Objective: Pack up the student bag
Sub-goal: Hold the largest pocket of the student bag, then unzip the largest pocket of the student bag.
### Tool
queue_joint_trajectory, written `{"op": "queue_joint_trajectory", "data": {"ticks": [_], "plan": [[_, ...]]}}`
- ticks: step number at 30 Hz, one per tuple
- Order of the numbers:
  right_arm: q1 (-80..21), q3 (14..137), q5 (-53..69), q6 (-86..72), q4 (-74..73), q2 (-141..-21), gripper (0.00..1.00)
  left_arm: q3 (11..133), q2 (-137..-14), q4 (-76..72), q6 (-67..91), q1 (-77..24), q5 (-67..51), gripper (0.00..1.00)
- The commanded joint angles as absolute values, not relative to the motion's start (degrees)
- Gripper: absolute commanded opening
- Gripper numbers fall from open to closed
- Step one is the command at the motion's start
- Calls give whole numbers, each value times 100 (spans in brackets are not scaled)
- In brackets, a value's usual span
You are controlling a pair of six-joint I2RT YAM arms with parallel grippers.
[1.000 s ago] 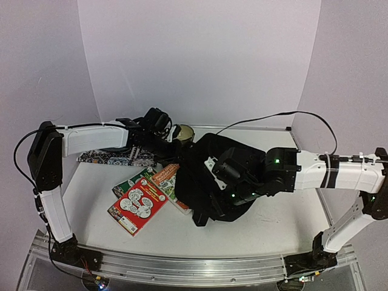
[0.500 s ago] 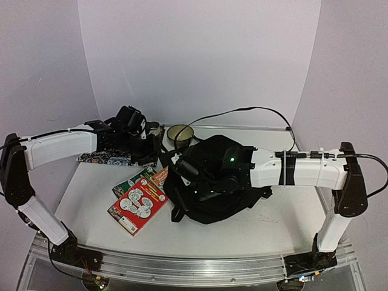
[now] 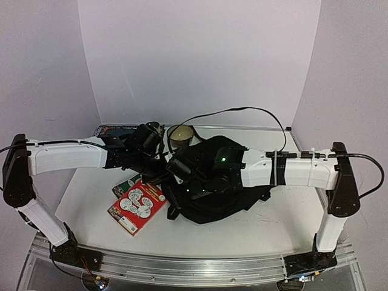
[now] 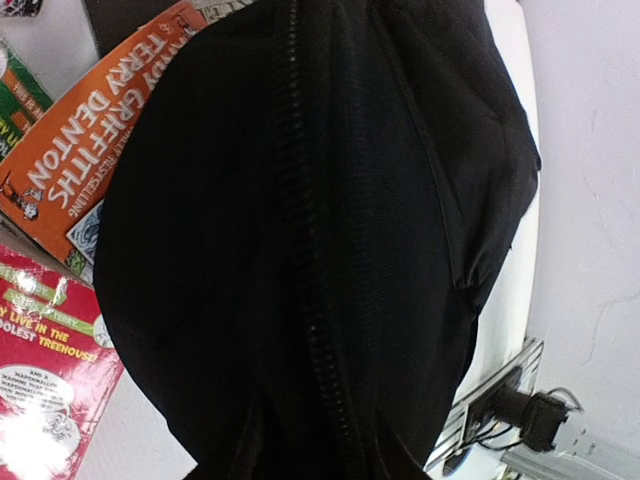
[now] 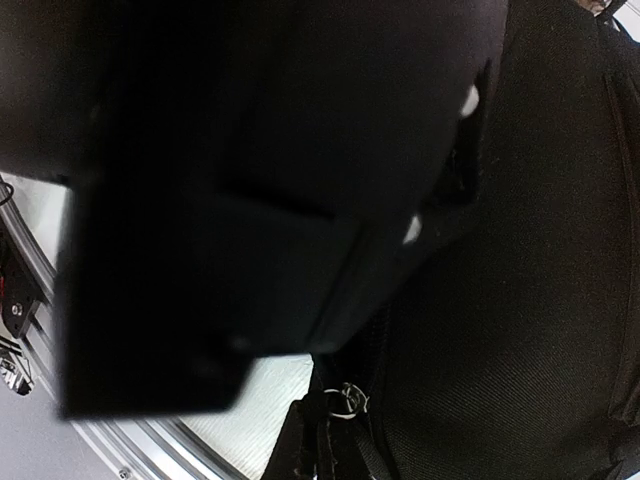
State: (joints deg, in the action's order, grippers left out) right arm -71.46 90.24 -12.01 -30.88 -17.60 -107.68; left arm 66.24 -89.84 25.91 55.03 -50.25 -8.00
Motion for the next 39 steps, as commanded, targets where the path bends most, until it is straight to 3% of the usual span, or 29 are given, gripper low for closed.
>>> {"op": "queue_joint_trajectory", "data": {"ticks": [1,3,12,23,31,39], "plan": [[-7177,8921,-1318,-2971,-1615,-10586,0,6637,-8846,2485,5539,-5093,-492,7],[-7170,8648,-1368,-2966,-1649,-10349,0,6666,-8782,2499,5418,-5079,-336,0],[-6809,6810,-1715,-3117,-2434,-8742,0,6746,-8605,2720,5006,-4758,-248,0],[-5527,5131,-1714,-3058,-3174,-7467,0,6755,-8415,2854,4594,-4277,-674,0],[-4278,4786,-1458,-3295,-3217,-7770,0,6519,-8092,2860,4255,-4156,-1020,0],[-4247,5617,-385,-2805,-2734,-8478,0,6527,-8424,2503,4374,-4322,-1534,0]]}}
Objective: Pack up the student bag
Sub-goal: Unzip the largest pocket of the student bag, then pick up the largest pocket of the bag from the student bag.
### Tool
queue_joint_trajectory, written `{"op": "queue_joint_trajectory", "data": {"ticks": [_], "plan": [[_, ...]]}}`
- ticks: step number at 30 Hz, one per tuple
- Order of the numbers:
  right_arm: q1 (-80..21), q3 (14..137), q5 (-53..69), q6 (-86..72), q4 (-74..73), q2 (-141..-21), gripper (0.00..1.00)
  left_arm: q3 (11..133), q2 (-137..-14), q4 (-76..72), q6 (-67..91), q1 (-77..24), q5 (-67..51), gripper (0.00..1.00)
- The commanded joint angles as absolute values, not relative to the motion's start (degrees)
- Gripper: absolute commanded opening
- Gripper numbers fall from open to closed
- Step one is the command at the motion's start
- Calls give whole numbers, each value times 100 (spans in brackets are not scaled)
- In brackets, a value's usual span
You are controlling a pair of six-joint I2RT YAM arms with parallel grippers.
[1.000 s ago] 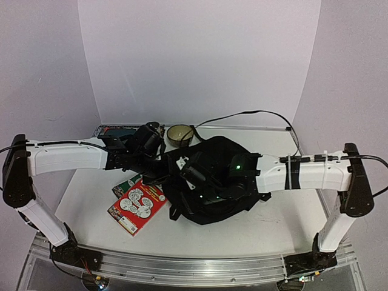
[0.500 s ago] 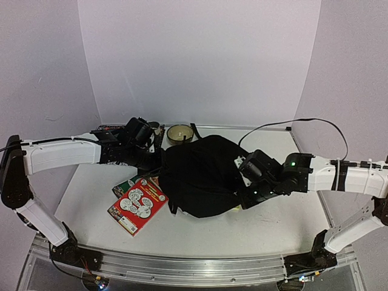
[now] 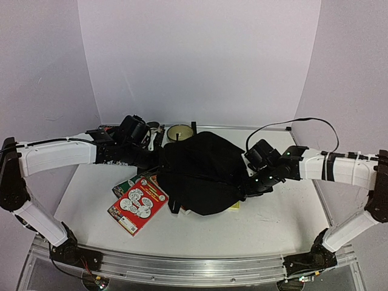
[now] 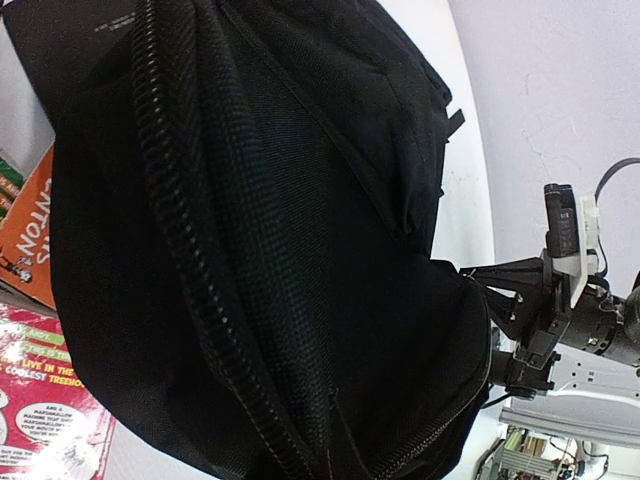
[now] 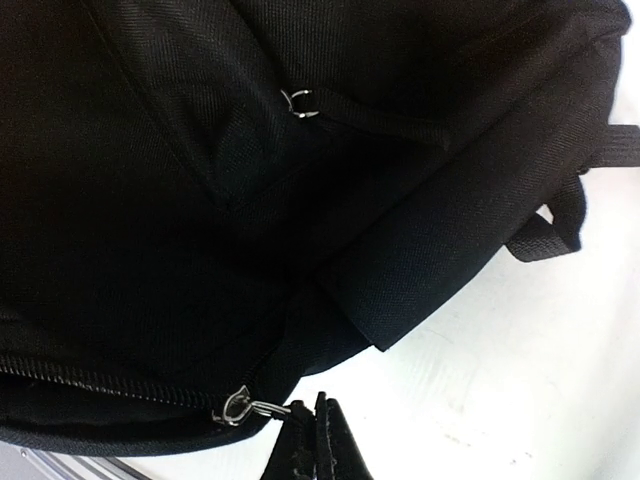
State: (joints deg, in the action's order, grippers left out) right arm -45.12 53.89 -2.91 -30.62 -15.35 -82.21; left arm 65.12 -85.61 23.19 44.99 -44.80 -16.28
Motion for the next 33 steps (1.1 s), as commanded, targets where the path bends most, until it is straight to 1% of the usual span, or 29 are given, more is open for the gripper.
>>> {"op": "queue_joint_trajectory", "data": {"ticks": [1,3,6,10,12,14,16,20,29,33], "plan": [[-4263,5696,-250,-2703,-2726,-8475,1,6560,-8479,2445,4424,-4375,-1556,1],[-4325,5853,-87,-2517,-2747,-8384,9,6642,-8564,2379,4516,-4457,-1552,4],[-4458,6092,-44,-2328,-2801,-8180,27,6672,-8604,2329,4700,-4501,-1501,13],[-4630,6563,16,-2091,-2903,-8092,46,6643,-8584,2287,4799,-4503,-1471,21],[-4791,6794,89,-1969,-2908,-8173,57,6644,-8581,2277,4828,-4507,-1454,28],[-5001,7073,74,-1831,-2909,-8337,62,6679,-8601,2280,4861,-4503,-1487,32],[-5195,7352,48,-1719,-2887,-8531,68,6710,-8618,2274,4893,-4506,-1518,33],[-5564,7804,25,-1579,-2841,-9038,74,6737,-8610,2267,4929,-4502,-1543,34],[-5953,8551,243,-1648,-2405,-9872,79,6562,-8504,2245,5014,-4537,-1563,35],[-6027,8682,144,-1738,-2214,-10127,81,6547,-8515,2222,5041,-4576,-1566,35]]}}
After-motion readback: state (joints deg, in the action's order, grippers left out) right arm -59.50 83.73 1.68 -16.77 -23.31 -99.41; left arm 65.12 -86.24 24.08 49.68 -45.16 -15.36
